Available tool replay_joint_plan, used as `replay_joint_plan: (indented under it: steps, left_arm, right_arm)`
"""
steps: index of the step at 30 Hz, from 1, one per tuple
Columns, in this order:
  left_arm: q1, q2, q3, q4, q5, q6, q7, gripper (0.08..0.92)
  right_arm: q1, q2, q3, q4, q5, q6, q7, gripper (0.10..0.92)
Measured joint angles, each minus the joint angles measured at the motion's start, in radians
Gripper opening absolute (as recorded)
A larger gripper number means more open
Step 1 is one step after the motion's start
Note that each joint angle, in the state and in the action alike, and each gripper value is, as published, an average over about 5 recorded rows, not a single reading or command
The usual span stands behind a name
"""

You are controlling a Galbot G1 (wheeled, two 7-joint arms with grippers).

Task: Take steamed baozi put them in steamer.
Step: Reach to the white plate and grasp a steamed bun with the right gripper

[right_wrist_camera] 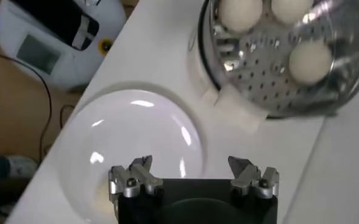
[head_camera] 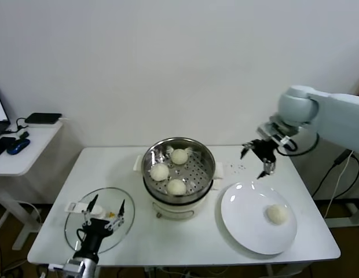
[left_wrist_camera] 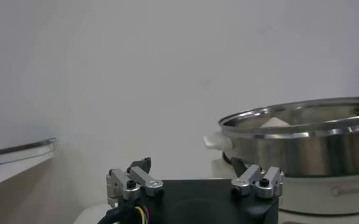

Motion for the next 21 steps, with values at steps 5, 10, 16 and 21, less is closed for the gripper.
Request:
replay_joint_plan:
  steps: [5, 10, 16, 21]
  left_arm:
    - [0.012, 0.016, 0.009, 0.004, -0.019, -0.012, 0.005, 0.823]
    - [0.025, 0.029, 0.016, 0.009, -0.032, -0.023, 0.012, 0.823]
    - [0.042, 0.038, 0.018, 0.017, -0.041, -0.04, 0.025, 0.823]
    - [0.057, 0.038, 0.016, 0.021, -0.046, -0.055, 0.029, 0.823]
  right_arm:
    - [-0.027, -0.094, -0.032, -0.003, -0.004, -0.038, 0.016, 0.823]
    - [-0.088, -0.164, -0.023, -0.022, -0.044, -0.056, 0.033, 0.823]
    - [-0.215, -0.2, 0.05, -0.06, -0.113, -0.069, 0.053, 0.823]
    - [-0.331, -0.201, 0.127, -0.101, -0.154, -0.081, 0.073, 0.823]
